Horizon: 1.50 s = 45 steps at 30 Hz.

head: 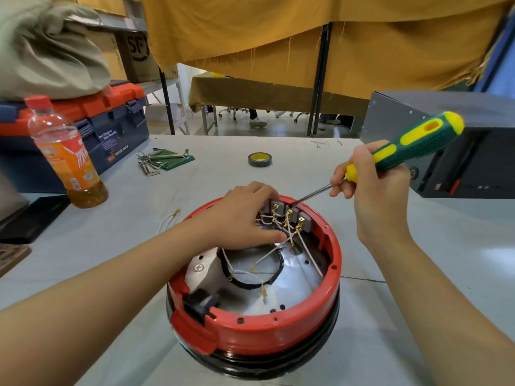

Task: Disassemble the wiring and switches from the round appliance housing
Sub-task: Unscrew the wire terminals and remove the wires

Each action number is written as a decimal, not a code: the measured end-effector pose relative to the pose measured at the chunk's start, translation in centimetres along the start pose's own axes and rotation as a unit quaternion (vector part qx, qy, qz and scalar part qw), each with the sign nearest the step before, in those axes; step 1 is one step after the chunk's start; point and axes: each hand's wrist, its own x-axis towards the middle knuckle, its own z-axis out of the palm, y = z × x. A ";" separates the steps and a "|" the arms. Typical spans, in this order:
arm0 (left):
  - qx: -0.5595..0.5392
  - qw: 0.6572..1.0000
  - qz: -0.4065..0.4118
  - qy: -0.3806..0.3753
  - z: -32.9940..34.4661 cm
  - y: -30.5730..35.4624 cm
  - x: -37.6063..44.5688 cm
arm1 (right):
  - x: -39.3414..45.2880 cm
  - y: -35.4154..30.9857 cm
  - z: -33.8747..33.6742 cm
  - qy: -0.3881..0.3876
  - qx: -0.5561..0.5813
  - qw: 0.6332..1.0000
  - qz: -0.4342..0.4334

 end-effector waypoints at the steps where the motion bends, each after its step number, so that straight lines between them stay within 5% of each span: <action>1: -0.009 1.000 0.009 -0.002 0.0 0.1 0.2 | 0.0 0.0 -0.1 -0.003 -0.007 1.000 -0.003; 14: -0.071 0.995 0.006 0.067 1.3 0.7 1.0 | 0.1 -0.8 -0.2 -0.052 -0.060 0.995 -0.058; 35: -0.068 0.994 0.015 0.079 1.6 0.4 1.2 | -0.6 -2.1 0.3 -0.193 -0.107 0.969 -0.108; 45: -0.069 0.995 0.016 0.076 1.6 0.3 1.2 | 0.3 -1.0 0.3 -0.077 -0.055 0.994 -0.047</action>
